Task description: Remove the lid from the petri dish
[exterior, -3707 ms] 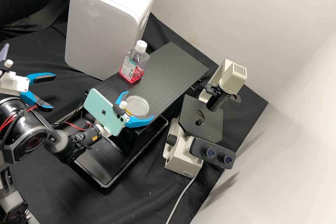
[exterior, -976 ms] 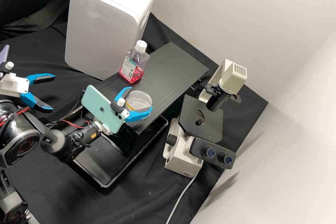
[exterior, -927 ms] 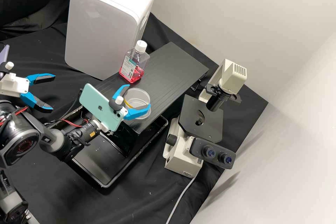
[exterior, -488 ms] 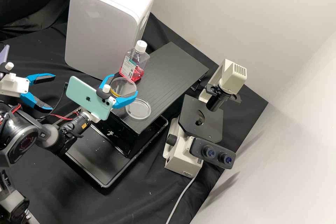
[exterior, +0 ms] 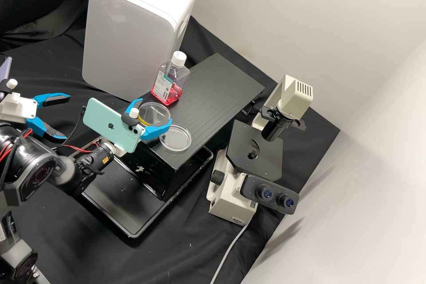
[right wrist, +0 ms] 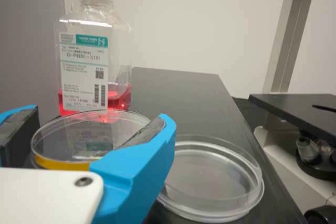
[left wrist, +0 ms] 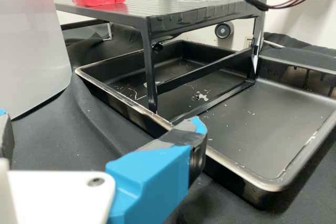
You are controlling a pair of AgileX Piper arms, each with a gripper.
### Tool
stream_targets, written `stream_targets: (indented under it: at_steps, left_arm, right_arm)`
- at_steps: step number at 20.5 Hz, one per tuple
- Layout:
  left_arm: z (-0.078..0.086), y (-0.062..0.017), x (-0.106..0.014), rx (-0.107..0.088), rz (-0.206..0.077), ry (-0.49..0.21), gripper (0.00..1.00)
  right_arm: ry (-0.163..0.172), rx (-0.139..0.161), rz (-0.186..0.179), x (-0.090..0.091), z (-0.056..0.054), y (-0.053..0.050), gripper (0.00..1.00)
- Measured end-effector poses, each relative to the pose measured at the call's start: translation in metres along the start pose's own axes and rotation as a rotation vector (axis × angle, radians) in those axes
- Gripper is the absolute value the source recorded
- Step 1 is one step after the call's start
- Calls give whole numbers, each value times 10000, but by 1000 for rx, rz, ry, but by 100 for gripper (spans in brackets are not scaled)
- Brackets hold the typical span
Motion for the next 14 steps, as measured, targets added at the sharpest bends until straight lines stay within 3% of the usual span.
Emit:
stream_targets:
  at_steps: [11,12,14]
  left_arm:
    - [-3,-11,3,-3,-4,7,100]
    - [-3,-11,3,-3,-4,7,100]
    - [-3,-11,3,-3,-4,7,100]
  right_arm:
    - [-27,-2,24,2,71,62,0]
    - [-27,-2,24,2,71,62,100]
    - [-27,-2,24,2,71,62,100]
